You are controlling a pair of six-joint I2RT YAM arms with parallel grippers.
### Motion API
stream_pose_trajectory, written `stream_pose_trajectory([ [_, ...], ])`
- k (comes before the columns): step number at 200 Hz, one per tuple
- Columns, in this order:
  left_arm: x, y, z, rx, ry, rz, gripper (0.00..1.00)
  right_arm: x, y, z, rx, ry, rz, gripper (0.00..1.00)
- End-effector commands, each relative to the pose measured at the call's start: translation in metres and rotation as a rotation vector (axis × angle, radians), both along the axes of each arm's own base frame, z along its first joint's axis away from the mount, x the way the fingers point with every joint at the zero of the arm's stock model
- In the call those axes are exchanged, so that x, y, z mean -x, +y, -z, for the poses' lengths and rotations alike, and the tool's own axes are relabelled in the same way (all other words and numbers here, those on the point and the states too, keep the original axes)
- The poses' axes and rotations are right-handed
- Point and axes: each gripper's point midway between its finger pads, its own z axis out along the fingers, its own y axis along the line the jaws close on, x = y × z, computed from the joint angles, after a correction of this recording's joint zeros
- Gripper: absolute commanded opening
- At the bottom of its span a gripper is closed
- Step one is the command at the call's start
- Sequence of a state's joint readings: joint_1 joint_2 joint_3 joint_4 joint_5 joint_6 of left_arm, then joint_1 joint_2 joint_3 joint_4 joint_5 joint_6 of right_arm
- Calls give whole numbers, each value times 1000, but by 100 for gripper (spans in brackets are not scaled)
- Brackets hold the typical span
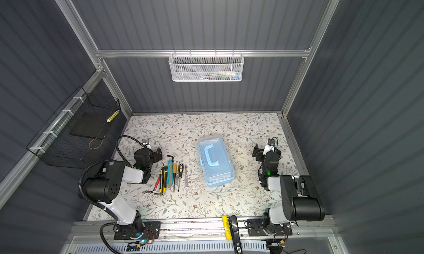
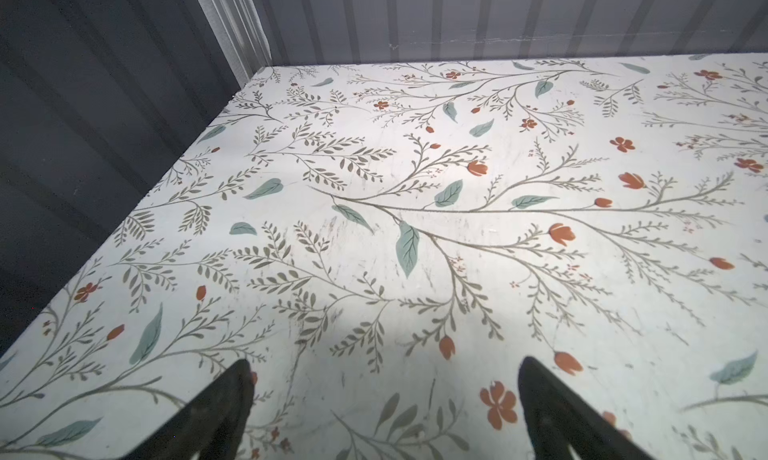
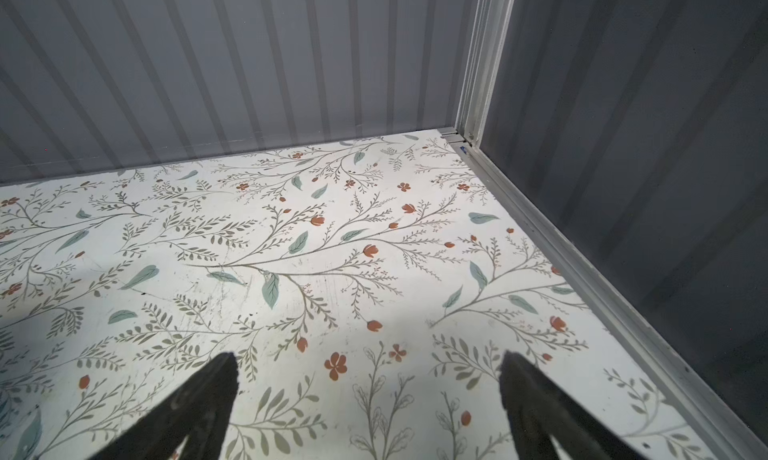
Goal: Pack the tool kit
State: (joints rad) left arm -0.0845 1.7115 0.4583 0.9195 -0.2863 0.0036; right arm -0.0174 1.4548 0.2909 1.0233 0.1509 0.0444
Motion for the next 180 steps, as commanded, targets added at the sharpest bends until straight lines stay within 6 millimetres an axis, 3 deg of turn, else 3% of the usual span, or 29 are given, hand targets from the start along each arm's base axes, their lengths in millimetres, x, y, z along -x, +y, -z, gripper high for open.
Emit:
stream_pose_trajectory([
  [1,-3,-2,-2,11,-9,5,99,-3,-2,-3,-6,-7,12,99],
  [180,-3,-2,-1,11,-5,6,100,-4,-2,-2,-13,-3,5,99],
])
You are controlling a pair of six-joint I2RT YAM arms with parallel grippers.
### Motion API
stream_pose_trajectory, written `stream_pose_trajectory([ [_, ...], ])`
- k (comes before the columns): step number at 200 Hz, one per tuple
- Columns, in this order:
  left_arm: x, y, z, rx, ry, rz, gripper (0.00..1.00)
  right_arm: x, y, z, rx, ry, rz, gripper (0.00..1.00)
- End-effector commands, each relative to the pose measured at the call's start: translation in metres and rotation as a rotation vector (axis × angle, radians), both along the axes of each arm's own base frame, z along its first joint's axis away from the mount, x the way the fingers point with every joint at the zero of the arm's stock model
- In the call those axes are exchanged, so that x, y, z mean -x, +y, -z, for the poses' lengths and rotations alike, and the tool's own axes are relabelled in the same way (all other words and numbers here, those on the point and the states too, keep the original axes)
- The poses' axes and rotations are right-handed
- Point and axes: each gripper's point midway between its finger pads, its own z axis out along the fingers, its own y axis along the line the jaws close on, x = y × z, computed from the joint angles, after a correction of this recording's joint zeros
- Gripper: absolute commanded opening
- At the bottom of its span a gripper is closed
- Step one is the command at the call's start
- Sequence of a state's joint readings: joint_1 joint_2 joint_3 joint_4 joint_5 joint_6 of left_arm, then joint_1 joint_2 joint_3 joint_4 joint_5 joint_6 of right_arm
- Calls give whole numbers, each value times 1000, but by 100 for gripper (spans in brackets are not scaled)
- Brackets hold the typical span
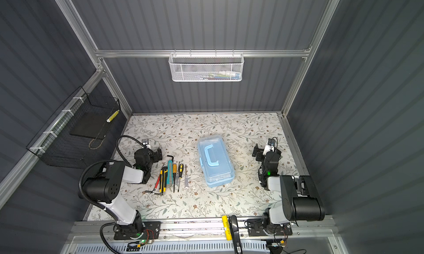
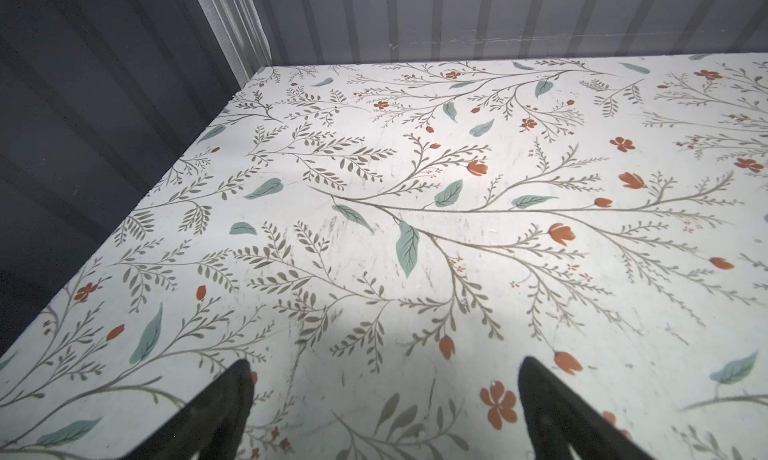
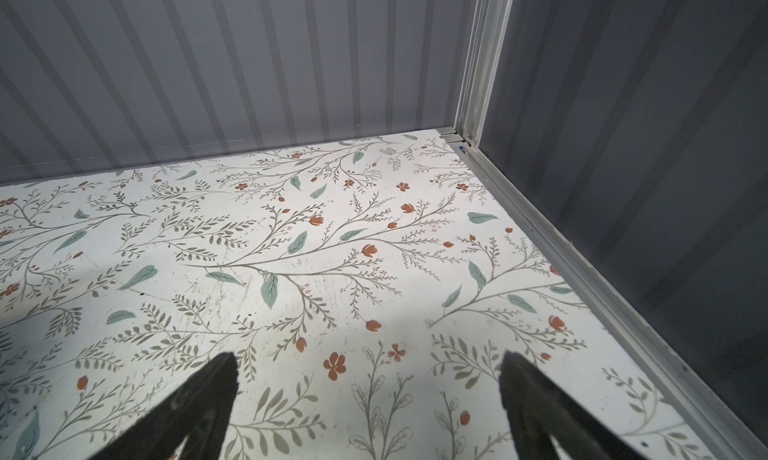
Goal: Pack the tool kit
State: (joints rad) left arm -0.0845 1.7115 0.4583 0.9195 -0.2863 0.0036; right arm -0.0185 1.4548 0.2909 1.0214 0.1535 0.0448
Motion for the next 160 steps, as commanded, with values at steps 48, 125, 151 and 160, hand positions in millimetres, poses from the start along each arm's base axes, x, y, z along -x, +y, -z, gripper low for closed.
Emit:
stream_pose_trajectory([
  [48,-6,3,-22,16,68,-37,100,-7,8,-15,-1,19,-49,99],
  [125,50,-78,-66,543,216,171,99,29,123,-105,-60,250,-408,82],
  [151,78,-129,-64,631,274,282,99,57,184,-121,-121,363,-562,78],
  [160,85,-141,-62,648,291,291,99,67,201,-123,-130,419,-601,78],
])
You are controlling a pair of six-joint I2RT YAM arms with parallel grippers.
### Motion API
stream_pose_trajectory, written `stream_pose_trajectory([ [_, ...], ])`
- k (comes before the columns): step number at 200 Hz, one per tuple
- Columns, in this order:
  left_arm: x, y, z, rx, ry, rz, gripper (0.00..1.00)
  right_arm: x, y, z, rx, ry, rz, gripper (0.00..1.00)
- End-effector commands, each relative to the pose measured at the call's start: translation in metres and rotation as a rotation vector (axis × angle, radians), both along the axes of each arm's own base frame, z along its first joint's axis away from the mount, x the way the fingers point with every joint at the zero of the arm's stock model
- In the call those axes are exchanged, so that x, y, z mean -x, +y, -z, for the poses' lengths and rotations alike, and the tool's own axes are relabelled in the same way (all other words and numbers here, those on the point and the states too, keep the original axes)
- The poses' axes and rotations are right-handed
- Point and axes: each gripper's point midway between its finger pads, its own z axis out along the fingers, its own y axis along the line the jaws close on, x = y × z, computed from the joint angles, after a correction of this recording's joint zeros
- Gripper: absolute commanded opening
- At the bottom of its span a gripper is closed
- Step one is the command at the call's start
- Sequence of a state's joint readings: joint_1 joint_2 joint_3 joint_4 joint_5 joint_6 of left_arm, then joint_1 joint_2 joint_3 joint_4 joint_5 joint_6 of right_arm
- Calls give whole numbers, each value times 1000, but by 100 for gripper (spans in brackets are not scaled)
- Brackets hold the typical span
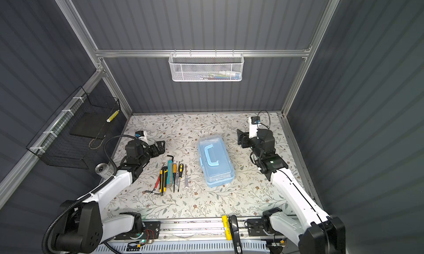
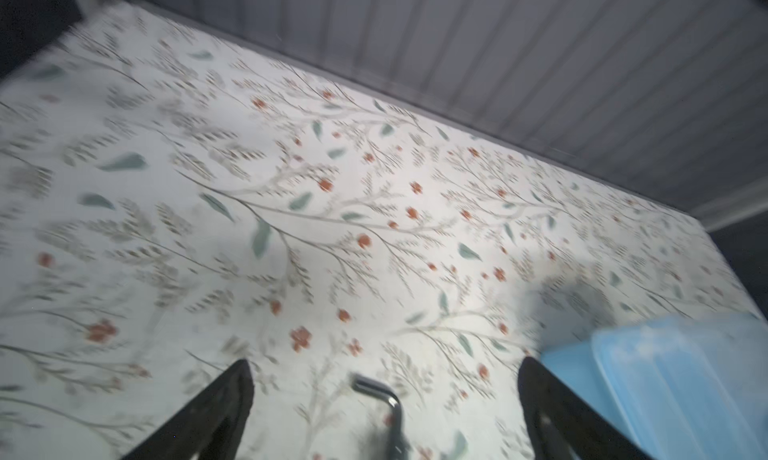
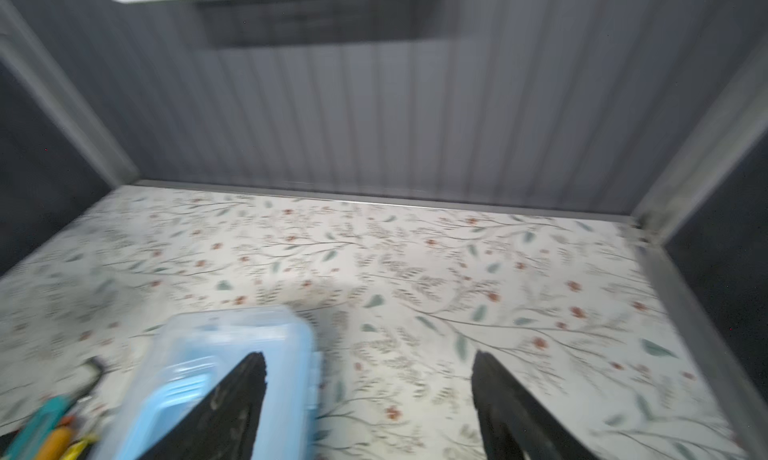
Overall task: Pack the tool kit
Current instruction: 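Move right gripper over the blue box handle while left gripper approaches box side, then lower right gripper onto the blue handle and close on it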
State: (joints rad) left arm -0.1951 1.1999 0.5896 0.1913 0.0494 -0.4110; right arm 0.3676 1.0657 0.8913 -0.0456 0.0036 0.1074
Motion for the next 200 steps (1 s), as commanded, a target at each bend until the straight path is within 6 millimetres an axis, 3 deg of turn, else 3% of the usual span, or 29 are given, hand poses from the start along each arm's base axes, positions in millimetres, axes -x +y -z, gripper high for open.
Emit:
stream_pose_trajectory([
  [1,37,-47,26,132,158,103,99,43,34,43,34,323,-112,78],
  [30,46,-65,31,278,166,105,99,56,77,50,72,498,-211,75],
  [76,50,-101,50,295,239,196,99,75,129,69,86,705,-361,71],
  [157,61,-151,61,284,265,273,99,81,151,111,77,870,-385,63],
  [200,58,-158,67,271,278,272,100,80,159,122,52,894,-403,63],
])
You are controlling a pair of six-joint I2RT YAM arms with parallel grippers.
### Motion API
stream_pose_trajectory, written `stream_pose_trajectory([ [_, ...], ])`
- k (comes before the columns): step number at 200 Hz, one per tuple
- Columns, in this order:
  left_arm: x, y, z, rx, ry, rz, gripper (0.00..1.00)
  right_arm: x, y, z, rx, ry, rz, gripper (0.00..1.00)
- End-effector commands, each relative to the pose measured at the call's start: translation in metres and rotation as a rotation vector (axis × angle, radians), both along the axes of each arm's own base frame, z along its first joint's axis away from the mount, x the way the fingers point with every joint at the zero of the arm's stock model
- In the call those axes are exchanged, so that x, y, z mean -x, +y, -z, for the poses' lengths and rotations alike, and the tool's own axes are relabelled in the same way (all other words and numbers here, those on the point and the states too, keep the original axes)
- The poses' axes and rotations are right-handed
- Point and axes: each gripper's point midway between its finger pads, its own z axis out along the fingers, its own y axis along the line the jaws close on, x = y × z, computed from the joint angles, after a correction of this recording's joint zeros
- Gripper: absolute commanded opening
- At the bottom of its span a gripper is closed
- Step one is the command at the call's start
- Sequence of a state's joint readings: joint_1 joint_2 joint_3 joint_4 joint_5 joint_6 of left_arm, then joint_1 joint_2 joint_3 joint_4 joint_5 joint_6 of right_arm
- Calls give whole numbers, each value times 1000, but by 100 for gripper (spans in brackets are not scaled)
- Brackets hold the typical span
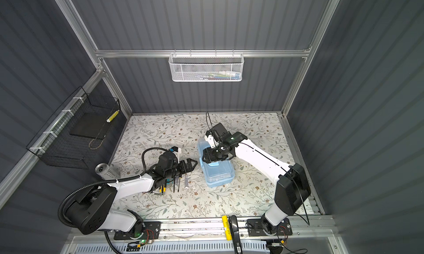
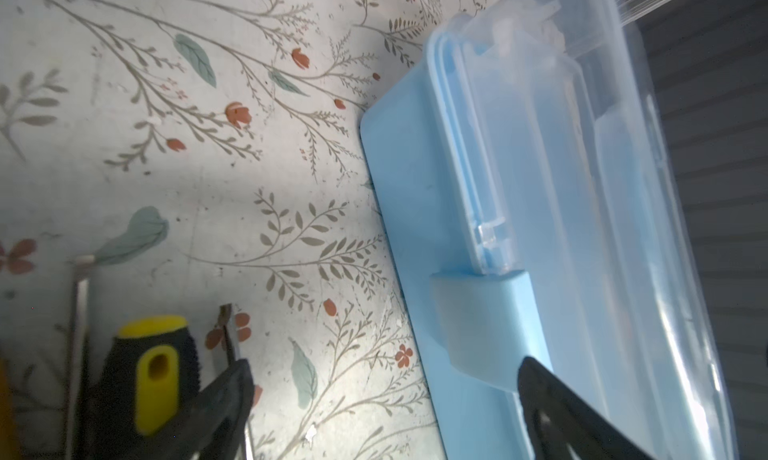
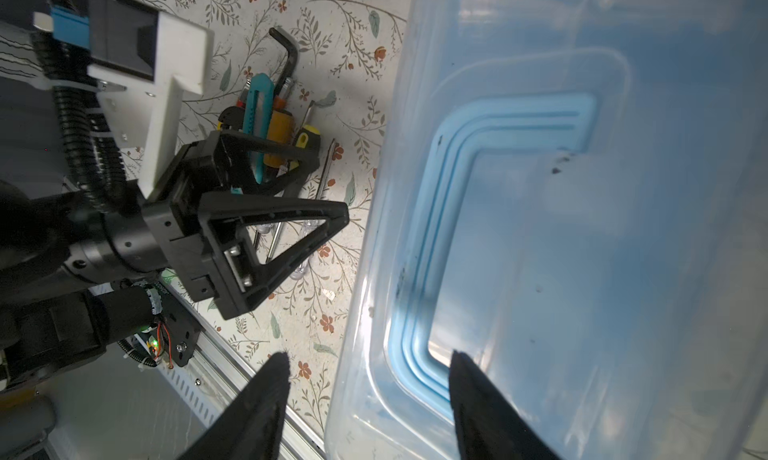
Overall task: Pack the tool kit
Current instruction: 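Lower right gripper onto the blue handle and close on it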
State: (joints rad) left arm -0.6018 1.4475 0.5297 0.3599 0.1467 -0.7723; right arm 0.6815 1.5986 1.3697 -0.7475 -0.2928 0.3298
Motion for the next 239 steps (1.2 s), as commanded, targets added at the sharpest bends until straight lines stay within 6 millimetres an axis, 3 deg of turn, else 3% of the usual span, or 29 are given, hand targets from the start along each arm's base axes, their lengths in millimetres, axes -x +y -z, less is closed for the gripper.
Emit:
stream_pose_trajectory([
  [1,-12,-6,-12,19,-29,-24,99,3,6,8,-18,36,-7,63],
  [102,-21,-11,-17,32,-47,-27,99,8,13,29,-22,104,-44,63],
  [128,-22,-15,-14,36,-35,-14,100,17,21,22,-96,130,-86,64],
  [186,-20,-20,-11,38,-25,-2,100,12,1,30,-22,104,-41,65],
  [239,-17,-20,-6,21,-18,5,100,18,11,43,-86,159,-61,65],
])
